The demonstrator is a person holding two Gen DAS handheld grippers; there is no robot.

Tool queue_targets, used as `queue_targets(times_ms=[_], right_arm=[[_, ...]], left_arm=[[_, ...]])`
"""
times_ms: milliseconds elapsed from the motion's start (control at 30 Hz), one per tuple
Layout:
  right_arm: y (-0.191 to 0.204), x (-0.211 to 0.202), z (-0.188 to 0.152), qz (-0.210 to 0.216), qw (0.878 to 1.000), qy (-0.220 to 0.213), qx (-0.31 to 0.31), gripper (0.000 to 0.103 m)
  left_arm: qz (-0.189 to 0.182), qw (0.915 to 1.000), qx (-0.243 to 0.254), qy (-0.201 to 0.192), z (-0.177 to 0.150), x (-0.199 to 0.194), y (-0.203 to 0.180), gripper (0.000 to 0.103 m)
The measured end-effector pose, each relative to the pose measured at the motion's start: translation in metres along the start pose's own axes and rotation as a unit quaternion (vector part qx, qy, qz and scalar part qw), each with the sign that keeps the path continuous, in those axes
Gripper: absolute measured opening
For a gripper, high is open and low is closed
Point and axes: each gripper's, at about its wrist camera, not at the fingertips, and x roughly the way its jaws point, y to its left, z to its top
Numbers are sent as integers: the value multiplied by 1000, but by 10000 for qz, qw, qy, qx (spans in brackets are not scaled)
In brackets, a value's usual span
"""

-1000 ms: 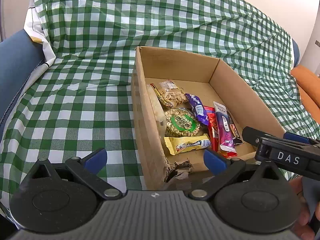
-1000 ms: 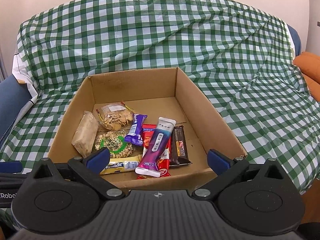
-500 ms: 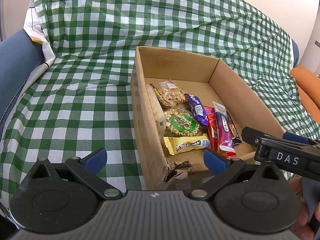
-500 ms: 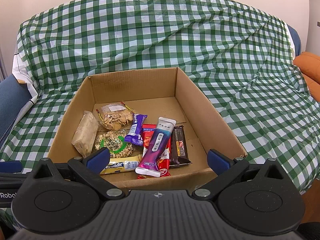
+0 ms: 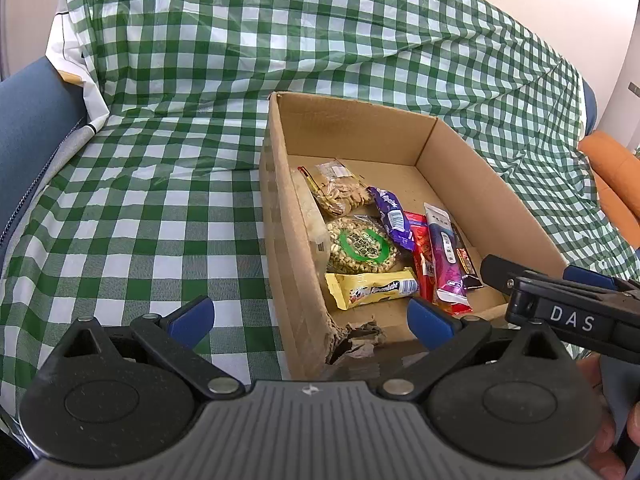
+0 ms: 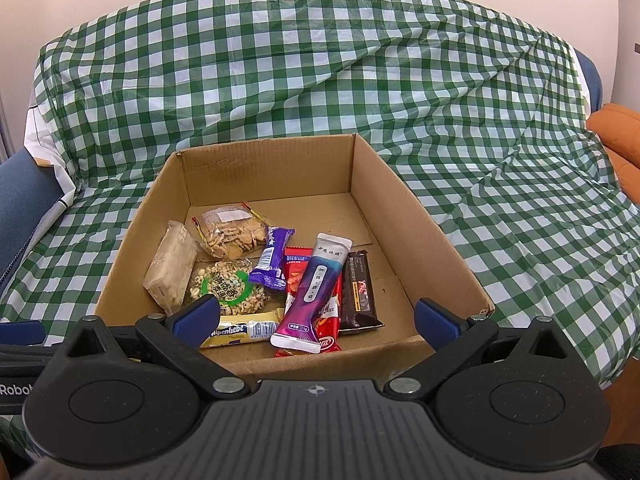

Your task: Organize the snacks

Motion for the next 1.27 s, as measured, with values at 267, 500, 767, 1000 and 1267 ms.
queue_targets(times_ms=[267,500,767,1000,1267], right_arm=[[1,0,-2,-17,10000,-12,1,102],[0,-1,-2,-14,10000,-14,7,102],[0,-1,-2,-17,10000,-14,4,102],[1,-1,-2,-22,10000,-21,0,102],[0,-2,-2,-19,10000,-45,29,102]], left_arm=[[-16,10000,5,-6,-1,-1,-1,103],[-20,10000,0,-3,-1,0,-1,103],[-44,10000,18,-19,-1,-1,-3,103],[-47,10000,22,-27,-1,-1,-3,103],[-78,9998,101,-123,0,-4,-4,103]])
